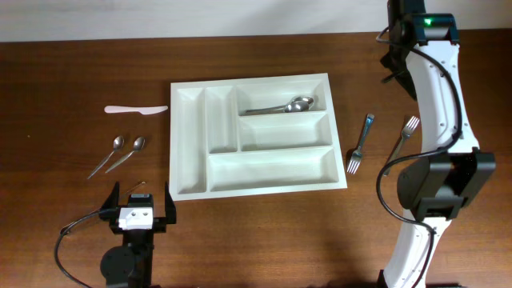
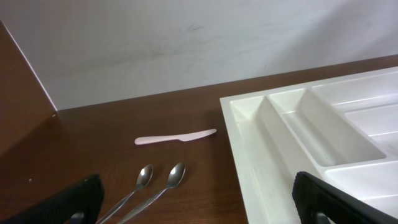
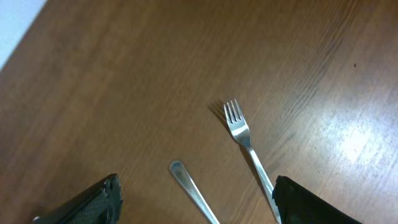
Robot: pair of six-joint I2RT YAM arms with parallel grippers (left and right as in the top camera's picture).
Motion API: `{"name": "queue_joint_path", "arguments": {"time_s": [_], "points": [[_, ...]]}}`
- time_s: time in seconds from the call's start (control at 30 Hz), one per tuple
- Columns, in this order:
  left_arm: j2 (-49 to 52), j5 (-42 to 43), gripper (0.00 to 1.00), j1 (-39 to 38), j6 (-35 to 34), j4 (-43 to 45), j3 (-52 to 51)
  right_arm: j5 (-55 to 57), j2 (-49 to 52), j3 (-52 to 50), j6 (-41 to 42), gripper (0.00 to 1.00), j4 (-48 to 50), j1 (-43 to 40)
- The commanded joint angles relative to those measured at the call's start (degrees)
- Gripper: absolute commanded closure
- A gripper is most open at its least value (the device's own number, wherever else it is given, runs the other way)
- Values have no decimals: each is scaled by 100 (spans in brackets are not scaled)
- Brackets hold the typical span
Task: Pack container
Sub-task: 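Release the spoon and move the right gripper over the forks, then lower the right gripper and grasp a metal fork's handle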
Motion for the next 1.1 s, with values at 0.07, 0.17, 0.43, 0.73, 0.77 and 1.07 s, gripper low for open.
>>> {"name": "queue_joint_path", "arguments": {"time_s": [0.07, 0.17, 0.43, 0.73, 0.77, 1.07], "points": [[-44, 44, 1, 35, -66, -7, -26, -17, -291, -254, -409, 21, 26, 9], [-44, 44, 1, 35, -66, -9, -26, -96, -291, -568, -656, 21, -17, -17], [-44, 44, 1, 35, -66, -9, -26, -697, -291, -1884, -660, 22, -17, -173], [-44, 46, 1, 35, -66, -9, -26, -1681, -286, -2457, -772, 24, 621, -155], [-44, 44, 1, 35, -66, -9, -26, -1880, -286, -2533, -769, 24, 804, -144], [-44, 46, 1, 35, -66, -9, -26, -2570, -278, -3348, -219, 30, 1803, -46]]}}
